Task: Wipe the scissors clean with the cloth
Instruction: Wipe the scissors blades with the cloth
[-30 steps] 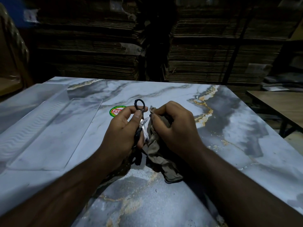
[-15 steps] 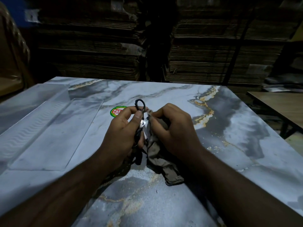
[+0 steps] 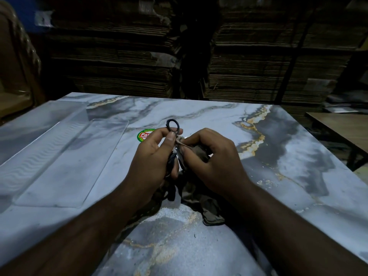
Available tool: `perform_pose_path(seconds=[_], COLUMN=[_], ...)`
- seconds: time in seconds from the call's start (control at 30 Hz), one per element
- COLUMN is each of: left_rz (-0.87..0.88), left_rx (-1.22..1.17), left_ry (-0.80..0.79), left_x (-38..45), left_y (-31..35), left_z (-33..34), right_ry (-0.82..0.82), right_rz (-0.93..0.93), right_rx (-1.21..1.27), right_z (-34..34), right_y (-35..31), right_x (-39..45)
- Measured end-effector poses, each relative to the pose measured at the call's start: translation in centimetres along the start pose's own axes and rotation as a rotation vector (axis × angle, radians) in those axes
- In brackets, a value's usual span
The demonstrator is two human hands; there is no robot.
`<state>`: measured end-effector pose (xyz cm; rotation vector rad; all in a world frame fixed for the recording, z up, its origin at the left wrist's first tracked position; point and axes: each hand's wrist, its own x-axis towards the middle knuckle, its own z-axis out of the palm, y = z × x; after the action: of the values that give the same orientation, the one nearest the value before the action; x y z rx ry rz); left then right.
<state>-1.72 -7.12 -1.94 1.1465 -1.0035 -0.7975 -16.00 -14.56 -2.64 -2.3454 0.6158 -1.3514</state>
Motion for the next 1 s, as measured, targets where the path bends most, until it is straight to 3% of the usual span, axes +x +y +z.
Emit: perform_pose_path(seconds=[0.2, 0.47, 0.63, 1.0], left_rz=[-0.019, -0.029, -0.032, -0.034], left_rx=[-0.01, -0.024, -0.032, -0.072], left_ry=[0.02, 0.002, -0.014, -0.017], left_x=[0.01, 0.05, -0.11, 0.1], left_y=[-0.03, 0.09, -0.12, -0.39], left_z=[0.15, -0.1, -0.13, -0.43], right_ry=[-0.051, -0.03, -0.108, -0.089], right_rz=[0.027, -0.056, -0.158, -0.101], right_rx=[0.043, -0.058, -0.092, -0.132], right_z=[-0.43, -0.3, -0.72, -0.45], right_y=[0.1, 0.03, 0.07, 0.19], right_x=[-0.21, -0.19, -0.2, -0.13])
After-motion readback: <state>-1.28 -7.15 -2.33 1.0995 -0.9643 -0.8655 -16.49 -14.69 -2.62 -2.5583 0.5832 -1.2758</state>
